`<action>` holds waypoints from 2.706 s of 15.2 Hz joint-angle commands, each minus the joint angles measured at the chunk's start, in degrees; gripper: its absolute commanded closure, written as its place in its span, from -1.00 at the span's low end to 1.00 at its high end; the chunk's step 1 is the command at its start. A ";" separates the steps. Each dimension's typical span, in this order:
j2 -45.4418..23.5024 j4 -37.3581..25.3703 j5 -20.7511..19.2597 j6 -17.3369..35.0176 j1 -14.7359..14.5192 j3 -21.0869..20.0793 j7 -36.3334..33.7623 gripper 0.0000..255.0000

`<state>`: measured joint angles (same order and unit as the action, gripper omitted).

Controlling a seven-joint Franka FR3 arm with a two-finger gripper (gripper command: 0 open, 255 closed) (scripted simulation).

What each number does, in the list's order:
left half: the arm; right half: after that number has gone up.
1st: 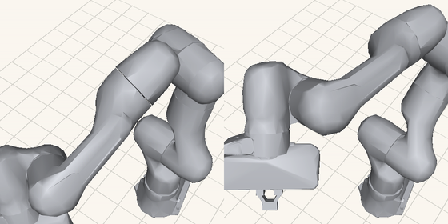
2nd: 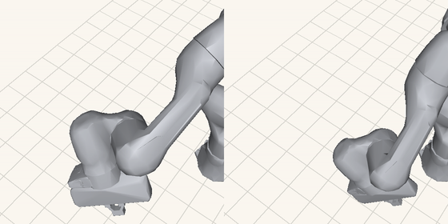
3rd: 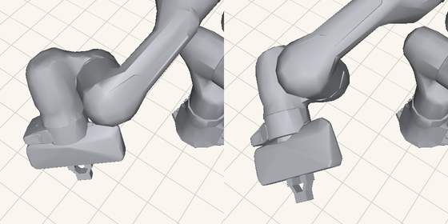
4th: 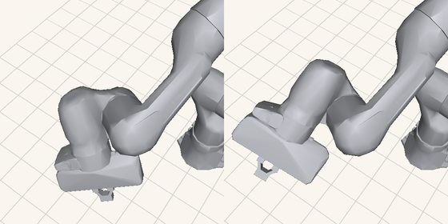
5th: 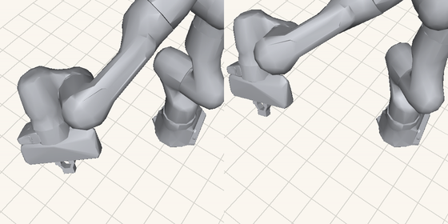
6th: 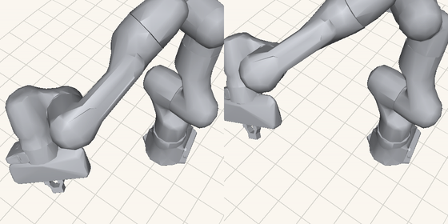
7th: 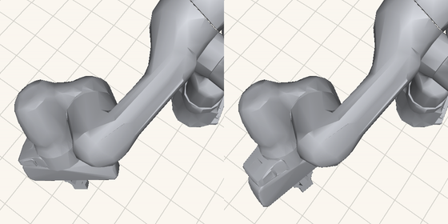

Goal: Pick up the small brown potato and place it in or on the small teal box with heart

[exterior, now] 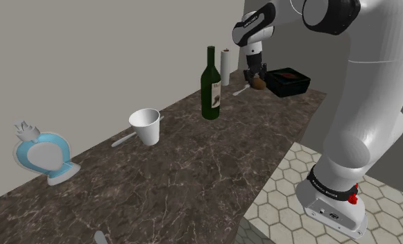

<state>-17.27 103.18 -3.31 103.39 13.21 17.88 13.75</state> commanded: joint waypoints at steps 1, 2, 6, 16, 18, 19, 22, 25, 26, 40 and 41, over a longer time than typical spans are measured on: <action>0.64 -0.71 -0.15 -1.34 -0.09 0.04 0.00 1.00; 0.92 -1.11 -0.23 -2.02 -0.12 0.07 0.02 1.00; 1.89 -2.96 -0.48 -4.79 -0.20 0.15 0.15 1.00; 3.52 -8.55 -0.92 -11.92 -0.32 0.32 0.64 1.00; 3.70 -9.85 -0.97 -13.39 -0.32 0.34 0.78 1.00; 3.77 -10.53 -1.00 -14.13 -0.32 0.36 0.85 1.00; 3.90 -12.67 -1.05 -16.37 -0.30 0.40 1.08 1.00; 2.99 -14.07 -1.27 -16.59 1.36 1.42 3.73 1.00; 2.45 -14.73 -1.33 -16.56 2.21 1.91 5.05 1.00; -10.83 -31.63 0.88 -18.08 15.98 6.82 22.57 1.00; -10.74 -30.72 0.86 -17.28 15.89 6.79 22.43 1.00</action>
<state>-27.63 72.13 -2.54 85.32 28.74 24.61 35.80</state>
